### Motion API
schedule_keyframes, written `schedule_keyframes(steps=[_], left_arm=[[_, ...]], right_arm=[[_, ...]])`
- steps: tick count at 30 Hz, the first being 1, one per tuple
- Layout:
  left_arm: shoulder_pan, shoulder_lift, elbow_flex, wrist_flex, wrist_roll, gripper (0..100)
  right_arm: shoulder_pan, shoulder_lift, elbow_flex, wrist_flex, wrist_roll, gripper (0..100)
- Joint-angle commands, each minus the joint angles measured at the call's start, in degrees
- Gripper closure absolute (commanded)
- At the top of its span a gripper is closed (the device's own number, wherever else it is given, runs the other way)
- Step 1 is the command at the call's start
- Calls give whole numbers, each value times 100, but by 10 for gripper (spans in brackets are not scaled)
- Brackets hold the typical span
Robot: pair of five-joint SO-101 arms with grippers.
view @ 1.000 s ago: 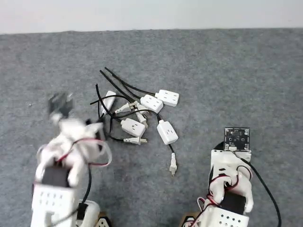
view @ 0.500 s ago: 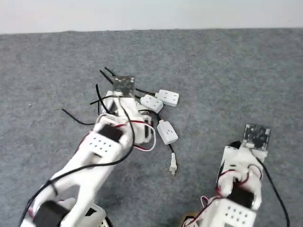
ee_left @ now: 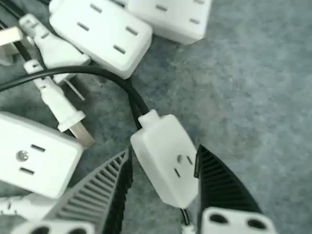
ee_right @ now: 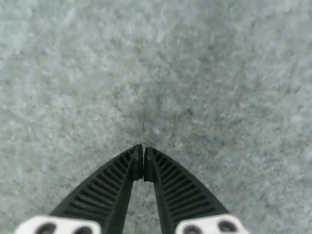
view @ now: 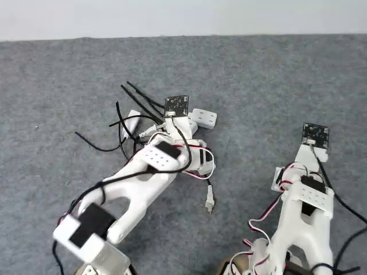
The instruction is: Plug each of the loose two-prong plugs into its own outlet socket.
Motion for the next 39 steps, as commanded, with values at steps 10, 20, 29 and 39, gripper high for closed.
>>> schedule_keyframes(steps=[10, 20, 29, 39], left_arm=[[-158, 870, -1490, 1301, 589, 798], [202, 932, -1473, 1881, 615, 798], [290, 949, -1481, 2092, 598, 799], [923, 1574, -1982, 2760, -185, 979]], right_arm=[[57, 22, -369, 48, 53, 987], [48, 22, -378, 48, 62, 987], [-57, 22, -378, 48, 62, 987], [-66, 22, -369, 48, 62, 987]])
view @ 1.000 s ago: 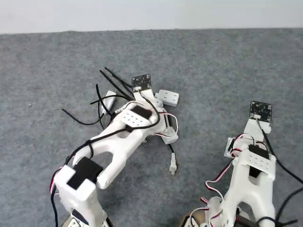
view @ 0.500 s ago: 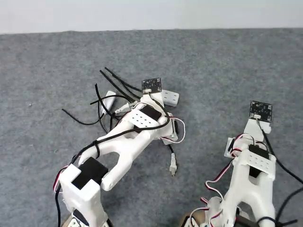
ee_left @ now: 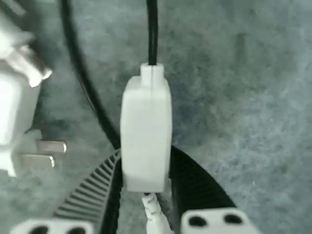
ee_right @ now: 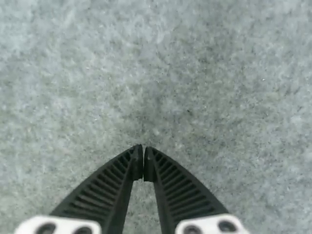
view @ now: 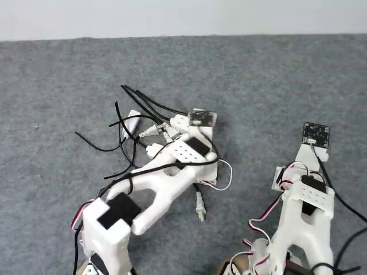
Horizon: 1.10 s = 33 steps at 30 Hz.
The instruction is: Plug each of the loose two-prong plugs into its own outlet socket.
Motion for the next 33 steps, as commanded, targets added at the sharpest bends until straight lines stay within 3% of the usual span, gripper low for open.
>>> schedule_keyframes(steps=[1, 6, 10, 16, 26, 33], left_arm=[[88, 273, -303, 352, -114, 981], [-18, 387, -444, 554, -211, 986], [-44, 237, -435, 712, -958, 987], [-440, -1099, 84, 853, -1319, 987], [-1662, -4088, 2853, 536, -1354, 987], [-2119, -5301, 4980, -360, -2593, 987]], right_arm=[[-66, 4, -334, 40, 62, 987], [-66, 13, -334, 13, 62, 987], [-66, 57, -325, -92, 62, 987], [-66, 57, -325, -92, 62, 987], [-154, 75, -255, -242, 264, 989], [-163, 75, -246, -224, 290, 989]])
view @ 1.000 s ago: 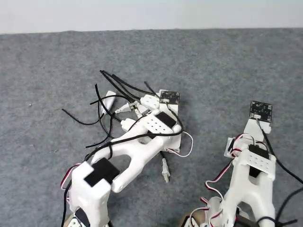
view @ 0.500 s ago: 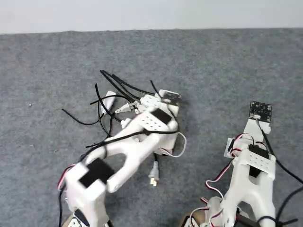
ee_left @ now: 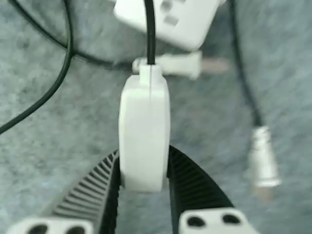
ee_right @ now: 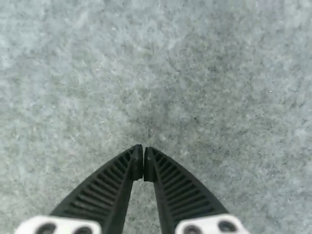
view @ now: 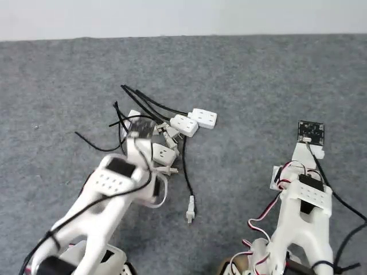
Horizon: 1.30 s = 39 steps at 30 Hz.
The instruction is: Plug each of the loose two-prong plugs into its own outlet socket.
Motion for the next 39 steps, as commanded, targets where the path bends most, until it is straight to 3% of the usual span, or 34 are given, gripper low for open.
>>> schedule_keyframes(steps=[1, 4, 11, 15, 22, 28, 34, 39], left_arm=[[-62, -519, 655, -360, -378, 987], [-105, -369, 804, -396, -378, 975], [-580, 167, 488, -422, -527, 798], [-589, -202, 426, -70, -1741, 829], [-607, -1969, 585, 431, -1829, 989], [-571, -3103, 910, 738, -1837, 987], [-536, -3218, 1024, 668, -2154, 984], [-448, -2673, 1033, 457, -2180, 847]], right_arm=[[-66, -4, -246, -75, 88, 987], [-198, -4, -229, -57, 105, 987], [-479, -13, -123, 22, 800, 987], [-479, -13, -123, 22, 791, 987], [-470, -13, -114, 13, 791, 987], [-470, -13, -114, 13, 782, 987], [-470, -22, -114, 40, 782, 987], [-479, -57, -105, 75, 782, 987]])
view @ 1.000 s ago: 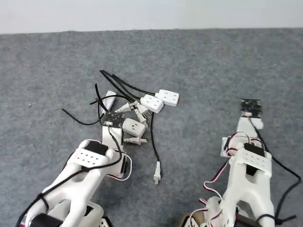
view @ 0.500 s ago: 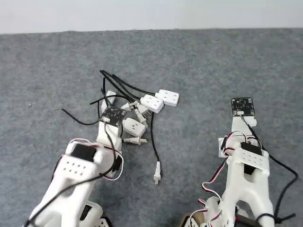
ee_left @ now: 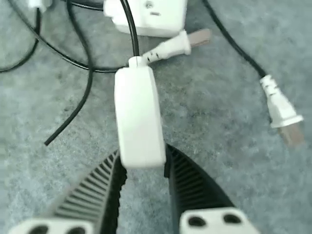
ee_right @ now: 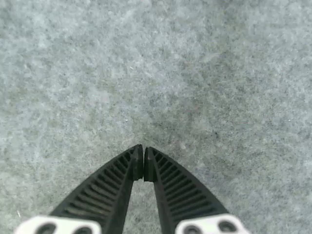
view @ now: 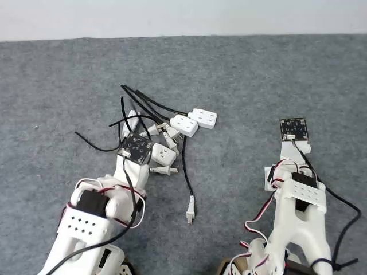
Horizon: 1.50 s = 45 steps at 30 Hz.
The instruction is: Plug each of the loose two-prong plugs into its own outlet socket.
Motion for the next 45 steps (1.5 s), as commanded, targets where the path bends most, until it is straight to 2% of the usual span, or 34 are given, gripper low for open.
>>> schedule_keyframes(steps=[1, 10, 15, 21, 25, 29, 32, 35, 38, 45], left_arm=[[62, 387, -66, -220, 62, 819], [105, 1160, -303, -264, 35, 859], [35, 800, -400, -202, 62, 865], [-738, -141, -743, 202, 70, 901], [-774, -211, -567, 211, 79, 926], [-774, 510, -576, 9, 79, 982], [-791, 1389, -585, -475, 88, 987], [-809, 2295, -769, -941, 466, 987], [-809, 2945, -1059, -1011, 774, 987], [-756, 2716, -1103, -782, 774, 987]], right_arm=[[-66, -57, -105, 57, 53, 987], [-66, -48, -105, 57, 70, 987], [-66, -31, -105, 40, 70, 987], [-66, -22, -105, 13, 70, 989], [-66, -13, -105, 4, 70, 989], [-66, -13, -105, 4, 62, 989], [-66, -13, -105, 13, 62, 989], [-66, -13, -105, 22, 62, 989], [-48, -22, -105, 22, 62, 989], [-48, -31, -105, 22, 70, 989]])
